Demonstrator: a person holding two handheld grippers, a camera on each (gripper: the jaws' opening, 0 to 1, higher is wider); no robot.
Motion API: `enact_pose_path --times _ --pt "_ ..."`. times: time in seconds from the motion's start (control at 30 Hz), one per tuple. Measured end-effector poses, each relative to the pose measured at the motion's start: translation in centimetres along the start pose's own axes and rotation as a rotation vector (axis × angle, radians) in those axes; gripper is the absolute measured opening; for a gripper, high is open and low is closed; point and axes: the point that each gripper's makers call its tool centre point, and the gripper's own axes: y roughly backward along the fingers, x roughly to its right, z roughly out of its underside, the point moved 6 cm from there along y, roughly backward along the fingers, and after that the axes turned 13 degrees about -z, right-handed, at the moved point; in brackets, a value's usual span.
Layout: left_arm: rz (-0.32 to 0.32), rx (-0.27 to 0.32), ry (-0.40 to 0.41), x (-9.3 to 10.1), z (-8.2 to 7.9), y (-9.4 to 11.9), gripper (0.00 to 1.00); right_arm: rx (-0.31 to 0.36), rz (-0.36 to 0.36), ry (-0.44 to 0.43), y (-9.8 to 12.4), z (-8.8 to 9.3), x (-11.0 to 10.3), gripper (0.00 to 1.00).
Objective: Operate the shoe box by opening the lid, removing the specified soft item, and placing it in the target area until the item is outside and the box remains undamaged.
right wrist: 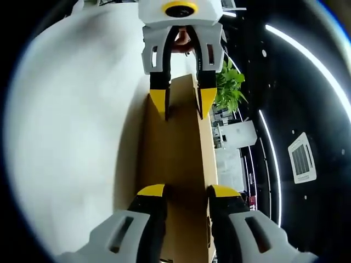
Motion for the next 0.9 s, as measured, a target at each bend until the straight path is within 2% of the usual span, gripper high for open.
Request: enact_pose_path --times 0.1,0.43,0.7,0.9 --pt "-0.001 0.000 0.027 -0.2 -0.1 0.0 0.31 -0.002 -0.002 0.002 0.0 0.0 0.0 0.29" --pt "-0.001 -0.004 0.034 -0.4 -0.1 0.2 0.30 -0.007 -0.008 -0.006 0.1 -0.1 0.2 0.29" --pt "0.012 0.007 0.073 -1.2 -0.1 0.2 0.30 -0.009 -0.006 -0.005 0.4 -0.2 0.6 0.29" --pt "0.013 0.002 0.067 -1.3 -0.2 0.2 0.29 -0.006 -0.003 -0.002 0.6 -0.3 0.8 0.28"
